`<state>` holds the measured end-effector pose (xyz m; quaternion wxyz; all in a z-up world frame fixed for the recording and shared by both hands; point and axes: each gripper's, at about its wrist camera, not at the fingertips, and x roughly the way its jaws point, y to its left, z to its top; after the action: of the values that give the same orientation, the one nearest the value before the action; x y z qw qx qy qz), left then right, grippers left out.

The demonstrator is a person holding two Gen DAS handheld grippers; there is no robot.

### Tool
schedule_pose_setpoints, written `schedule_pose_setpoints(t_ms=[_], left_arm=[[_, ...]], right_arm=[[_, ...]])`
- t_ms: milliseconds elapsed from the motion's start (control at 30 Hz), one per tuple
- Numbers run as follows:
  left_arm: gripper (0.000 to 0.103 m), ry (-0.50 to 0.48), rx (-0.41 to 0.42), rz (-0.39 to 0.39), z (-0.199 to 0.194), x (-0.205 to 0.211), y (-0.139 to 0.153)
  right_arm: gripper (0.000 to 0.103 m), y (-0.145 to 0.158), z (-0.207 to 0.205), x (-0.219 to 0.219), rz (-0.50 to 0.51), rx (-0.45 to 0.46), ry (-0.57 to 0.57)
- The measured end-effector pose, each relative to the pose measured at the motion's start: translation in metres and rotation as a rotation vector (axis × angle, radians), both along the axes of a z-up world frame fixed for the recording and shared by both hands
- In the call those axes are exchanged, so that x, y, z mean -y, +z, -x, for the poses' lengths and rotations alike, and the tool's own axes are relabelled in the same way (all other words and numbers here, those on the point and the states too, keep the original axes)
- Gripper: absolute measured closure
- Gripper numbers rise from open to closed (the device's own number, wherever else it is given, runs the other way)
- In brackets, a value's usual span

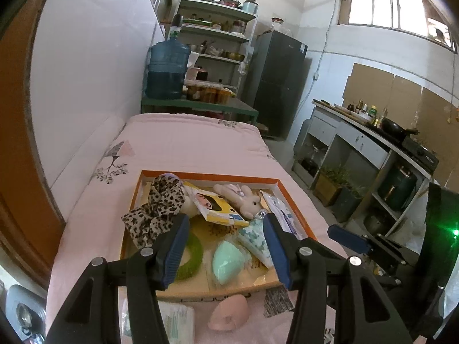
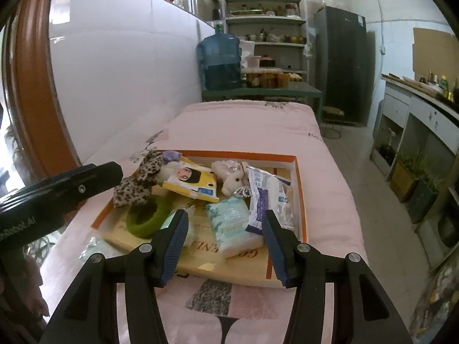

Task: Organize soft objects
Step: 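Withdraw both open tools from the box toward the remaining items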

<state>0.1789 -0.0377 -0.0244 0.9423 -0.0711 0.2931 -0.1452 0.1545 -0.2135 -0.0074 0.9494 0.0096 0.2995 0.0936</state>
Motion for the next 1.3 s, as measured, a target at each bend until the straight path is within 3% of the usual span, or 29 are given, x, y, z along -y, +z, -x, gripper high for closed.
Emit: schedule_pose_setpoints(t_ms=[733,1300], left_arm=[[0.050,0.013,0.030,0.017,0.056,-0.013,0.009],[0.050,0.032,0.014,0.018,0.090,-0.033,0.002]], right_arm=[[0.048,0.027,0.060,-0.014,0.014,0.051,0.018],[0.048,0.025,0.094,-0.035,0.022,0.043,0.053]])
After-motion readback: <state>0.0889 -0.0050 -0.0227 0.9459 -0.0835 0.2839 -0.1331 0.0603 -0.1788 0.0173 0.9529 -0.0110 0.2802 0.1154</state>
